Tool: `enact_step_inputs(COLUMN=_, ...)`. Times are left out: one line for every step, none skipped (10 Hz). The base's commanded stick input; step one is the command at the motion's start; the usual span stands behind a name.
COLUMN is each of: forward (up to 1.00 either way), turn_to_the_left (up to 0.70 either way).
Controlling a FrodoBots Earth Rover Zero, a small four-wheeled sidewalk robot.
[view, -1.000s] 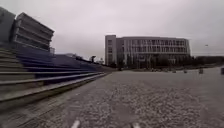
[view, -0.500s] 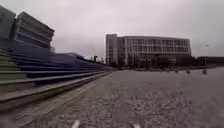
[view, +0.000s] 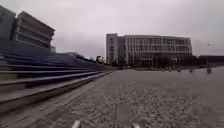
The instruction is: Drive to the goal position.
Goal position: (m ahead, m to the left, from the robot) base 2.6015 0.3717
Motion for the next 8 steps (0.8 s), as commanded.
enact_step_inputs(forward=0.70, turn_to_the_left=0.04)
enact_step_inputs(forward=0.70, turn_to_the_left=0.04)
enact_step_inputs(forward=0.70, turn_to_the_left=0.04)
enact_step_inputs(forward=0.70, turn_to_the_left=0.04)
enact_step_inputs(forward=0.70, turn_to_the_left=0.04)
enact_step_inputs(forward=0.70, turn_to_the_left=0.04)
enact_step_inputs(forward=0.70, turn_to_the_left=0.04)
enact_step_inputs(forward=0.70, turn_to_the_left=0.04)
